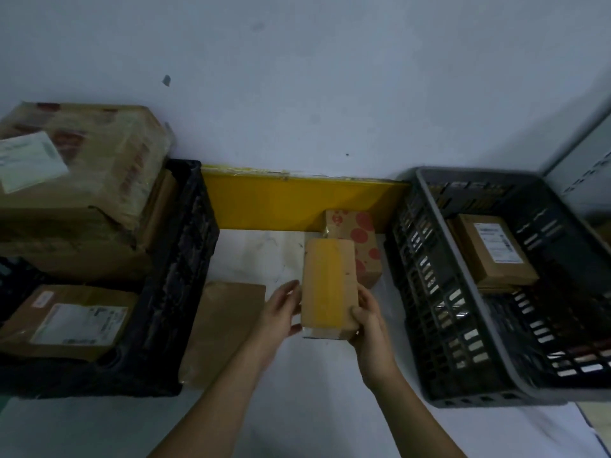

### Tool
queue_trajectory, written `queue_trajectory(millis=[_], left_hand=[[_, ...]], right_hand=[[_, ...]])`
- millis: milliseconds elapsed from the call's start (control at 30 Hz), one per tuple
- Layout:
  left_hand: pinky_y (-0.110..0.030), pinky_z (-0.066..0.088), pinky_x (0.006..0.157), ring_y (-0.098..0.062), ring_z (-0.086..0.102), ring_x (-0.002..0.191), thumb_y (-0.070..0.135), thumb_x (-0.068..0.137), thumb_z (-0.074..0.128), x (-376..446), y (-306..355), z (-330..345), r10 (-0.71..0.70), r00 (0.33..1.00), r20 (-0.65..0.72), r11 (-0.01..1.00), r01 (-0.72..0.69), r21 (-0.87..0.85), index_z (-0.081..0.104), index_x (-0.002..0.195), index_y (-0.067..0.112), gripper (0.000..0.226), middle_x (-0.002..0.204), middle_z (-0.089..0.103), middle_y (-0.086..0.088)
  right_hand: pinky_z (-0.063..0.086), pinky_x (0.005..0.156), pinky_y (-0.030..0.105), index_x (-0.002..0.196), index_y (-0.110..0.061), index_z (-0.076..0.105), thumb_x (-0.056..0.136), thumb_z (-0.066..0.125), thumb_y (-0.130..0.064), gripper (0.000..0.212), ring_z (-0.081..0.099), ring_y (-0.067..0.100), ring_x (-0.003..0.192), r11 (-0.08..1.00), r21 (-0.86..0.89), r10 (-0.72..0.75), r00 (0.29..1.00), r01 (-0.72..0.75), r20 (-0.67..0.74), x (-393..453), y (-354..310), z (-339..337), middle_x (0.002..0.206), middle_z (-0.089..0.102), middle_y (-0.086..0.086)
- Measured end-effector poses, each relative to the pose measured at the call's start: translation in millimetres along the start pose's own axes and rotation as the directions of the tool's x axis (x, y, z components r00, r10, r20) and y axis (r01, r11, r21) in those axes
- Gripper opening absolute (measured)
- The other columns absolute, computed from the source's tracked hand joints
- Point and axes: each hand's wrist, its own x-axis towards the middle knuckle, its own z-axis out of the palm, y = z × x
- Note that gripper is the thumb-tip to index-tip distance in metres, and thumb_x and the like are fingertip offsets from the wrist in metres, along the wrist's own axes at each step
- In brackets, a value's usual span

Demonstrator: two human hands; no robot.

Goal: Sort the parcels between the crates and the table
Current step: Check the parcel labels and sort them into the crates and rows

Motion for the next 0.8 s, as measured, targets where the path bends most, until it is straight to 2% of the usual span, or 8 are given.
queue_trajectory(millis=[100,267,333,433,533,600,700,800], left_hand=[[-0.055,0.059,0.102,-0.016,0.067,0.125,0.074,0.094,0.052,-8.9,9.7,9.6,-0.033,0.986,0.165,0.996,0.046,-0.079,0.043,0.148,0.056,0.057,0.137,0.067,0.013],[-0.052,0.062,0.097,-0.018,0.077,0.109,0.037,0.103,0.066,-9.0,20.4,9.4,0.009,0.997,0.076,0.996,-0.002,-0.091,0.059,0.141,0.032,0.038,0.123,0.078,0.004],[-0.044,0.062,0.093,-0.016,0.078,0.107,0.028,0.108,0.060,-9.9,22.9,12.4,0.028,0.999,0.043,0.996,-0.024,-0.090,0.066,0.133,0.030,0.026,0.121,0.079,0.001],[-0.042,0.058,0.095,-0.012,0.077,0.108,0.029,0.110,0.056,-12.8,24.0,21.6,0.036,0.999,0.039,0.995,-0.032,-0.091,0.058,0.135,0.042,0.028,0.120,0.079,0.007],[-0.045,0.059,0.096,-0.012,0.077,0.106,0.032,0.109,0.058,-12.9,17.4,31.4,0.048,0.999,0.023,0.997,-0.047,-0.055,0.048,0.136,0.050,0.033,0.117,0.079,0.011],[-0.033,0.063,0.084,-0.008,0.077,0.102,0.034,0.109,0.060,-13.6,12.7,34.2,0.080,0.997,-0.023,0.997,-0.080,-0.009,0.046,0.135,0.050,0.034,0.119,0.077,0.010],[-0.021,0.061,0.072,-0.008,0.077,0.103,0.035,0.108,0.060,-14.1,5.9,30.1,0.100,0.993,-0.063,0.995,-0.099,0.029,0.046,0.140,0.046,0.037,0.125,0.074,0.008],[-0.021,0.057,0.082,-0.010,0.073,0.112,0.031,0.109,0.059,-11.4,-9.4,14.1,0.098,0.987,-0.127,0.981,-0.075,0.178,0.055,0.135,0.039,0.028,0.130,0.072,0.008]], right_hand=[[0.060,0.103,0.053,0.148,-0.040,0.057,0.094,0.045,-0.048,0.056,0.070,0.026,0.125,0.995,0.085,0.055,0.999,-0.054,0.000,-3.2,-5.5,2.9,0.138,0.072,0.000],[0.061,0.101,0.043,0.144,-0.042,0.058,0.115,0.042,-0.033,0.034,0.072,0.022,0.121,0.999,-0.050,0.003,0.990,-0.011,-0.142,-0.9,-8.3,-16.7,0.136,0.072,0.002],[0.062,0.100,0.044,0.148,-0.047,0.051,0.116,0.046,-0.019,0.042,0.072,0.021,0.121,0.994,-0.105,-0.039,0.983,0.020,-0.178,1.3,-11.5,-25.3,0.134,0.070,-0.002],[0.063,0.098,0.046,0.143,-0.046,0.057,0.114,0.053,-0.017,0.041,0.071,0.015,0.119,0.979,-0.198,-0.073,0.986,0.042,-0.152,2.1,-16.1,-26.8,0.130,0.070,-0.011],[0.063,0.099,0.044,0.140,-0.047,0.061,0.107,0.063,-0.046,0.033,0.074,0.008,0.114,0.981,-0.192,-0.027,0.992,0.003,-0.125,1.6,-20.0,-24.2,0.123,0.076,-0.018],[0.061,0.096,0.039,0.137,-0.054,0.059,0.098,0.068,-0.061,0.040,0.075,0.004,0.111,0.972,-0.235,0.004,0.998,-0.017,-0.057,2.2,-24.6,-23.7,0.120,0.077,-0.024],[0.064,0.085,0.033,0.131,-0.061,0.054,0.101,0.074,-0.044,0.039,0.076,0.005,0.104,0.955,-0.294,0.064,0.996,-0.044,0.058,6.4,-21.4,-21.2,0.121,0.074,-0.029],[0.068,0.085,0.045,0.143,-0.056,0.051,0.105,0.070,-0.038,0.046,0.077,0.012,0.107,0.946,-0.310,0.128,0.989,-0.098,0.077,13.2,-0.4,-23.5,0.128,0.071,-0.023]])
